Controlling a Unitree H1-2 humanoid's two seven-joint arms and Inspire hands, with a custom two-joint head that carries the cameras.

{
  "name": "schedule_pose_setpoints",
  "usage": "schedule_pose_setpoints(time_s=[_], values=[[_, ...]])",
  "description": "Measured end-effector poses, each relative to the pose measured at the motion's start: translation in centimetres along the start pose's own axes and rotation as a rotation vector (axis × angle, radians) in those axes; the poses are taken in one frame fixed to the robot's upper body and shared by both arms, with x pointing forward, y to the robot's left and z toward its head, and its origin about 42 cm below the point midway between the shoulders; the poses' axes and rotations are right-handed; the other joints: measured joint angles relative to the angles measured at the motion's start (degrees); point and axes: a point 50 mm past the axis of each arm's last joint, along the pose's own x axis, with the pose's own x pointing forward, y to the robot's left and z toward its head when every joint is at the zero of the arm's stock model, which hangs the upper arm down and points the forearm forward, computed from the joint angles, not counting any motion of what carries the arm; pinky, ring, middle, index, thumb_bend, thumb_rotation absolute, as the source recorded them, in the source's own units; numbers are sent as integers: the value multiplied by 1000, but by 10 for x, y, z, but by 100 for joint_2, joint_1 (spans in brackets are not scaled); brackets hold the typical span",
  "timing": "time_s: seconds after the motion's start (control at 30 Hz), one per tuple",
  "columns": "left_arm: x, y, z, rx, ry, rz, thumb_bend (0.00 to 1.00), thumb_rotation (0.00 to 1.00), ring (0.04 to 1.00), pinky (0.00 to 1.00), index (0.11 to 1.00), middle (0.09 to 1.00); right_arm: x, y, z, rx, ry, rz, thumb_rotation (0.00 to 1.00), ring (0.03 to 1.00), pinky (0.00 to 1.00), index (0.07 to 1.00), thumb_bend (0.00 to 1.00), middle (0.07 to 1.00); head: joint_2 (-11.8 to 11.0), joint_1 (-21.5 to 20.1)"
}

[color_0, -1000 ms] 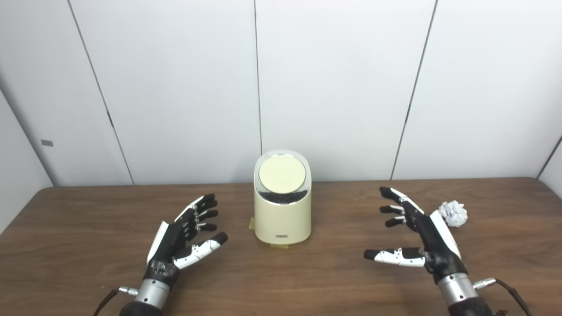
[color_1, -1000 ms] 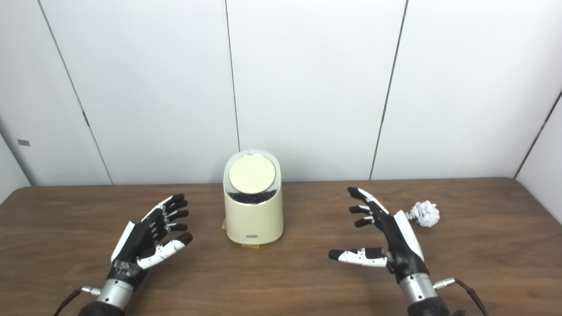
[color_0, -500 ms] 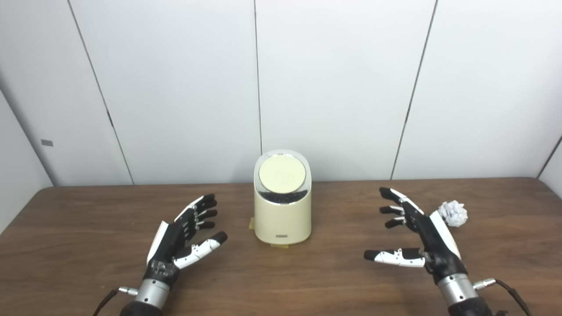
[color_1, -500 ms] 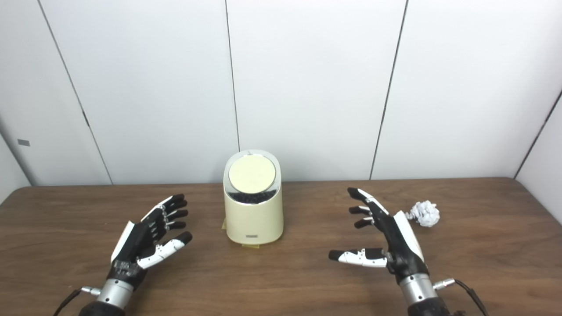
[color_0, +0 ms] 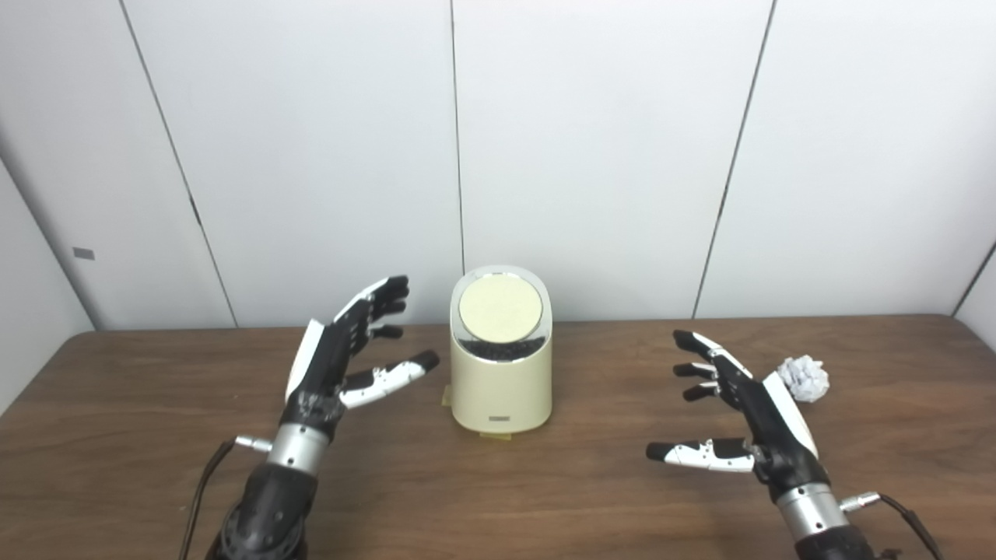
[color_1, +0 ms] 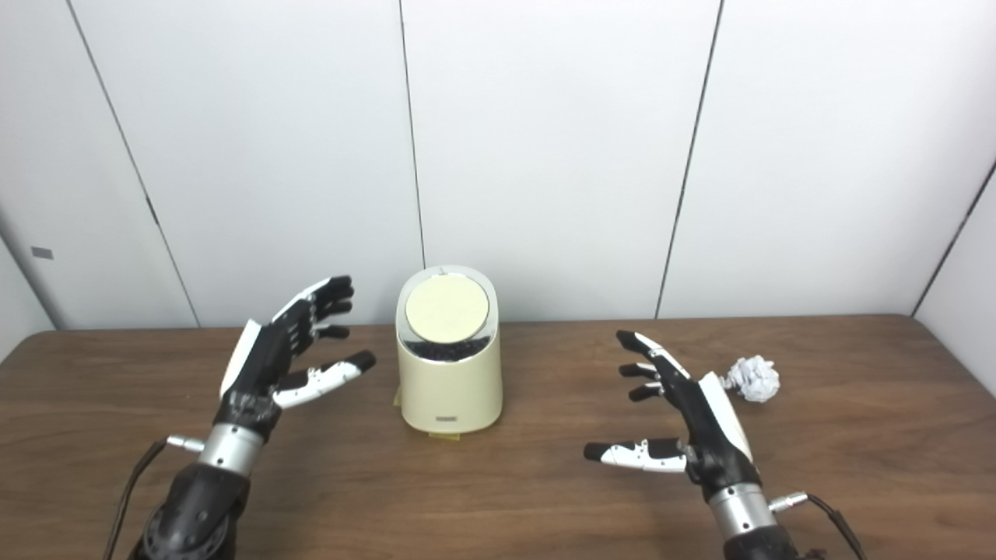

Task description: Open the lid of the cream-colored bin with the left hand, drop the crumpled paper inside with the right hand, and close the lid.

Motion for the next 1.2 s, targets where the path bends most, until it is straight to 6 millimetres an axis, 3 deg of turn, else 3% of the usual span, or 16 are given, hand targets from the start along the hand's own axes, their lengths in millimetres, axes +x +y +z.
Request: schedule_pose_setpoints(time_s=[0.37,0.63,0.83,1.2], values=[[30,-20,19,56,-46,-31,819,237,855,720,882,868,0,-1,0,-3,-1,1,150,755,608,852,797,869,0,0],[53,-36,26,257,-87,-61,837,273,851,754,880,855,0,-1,0,-3,-1,3,179,755,610,854,800,872,18,-35],[63,-37,24,384,-119,-48,857,322,883,798,888,890,0,-1,3,-4,-9,0,148,754,604,851,795,868,26,-44],[77,-40,28,488,-152,-48,880,284,873,741,895,892,0,-2,4,-8,-15,-1,141,754,603,852,794,870,44,-9]])
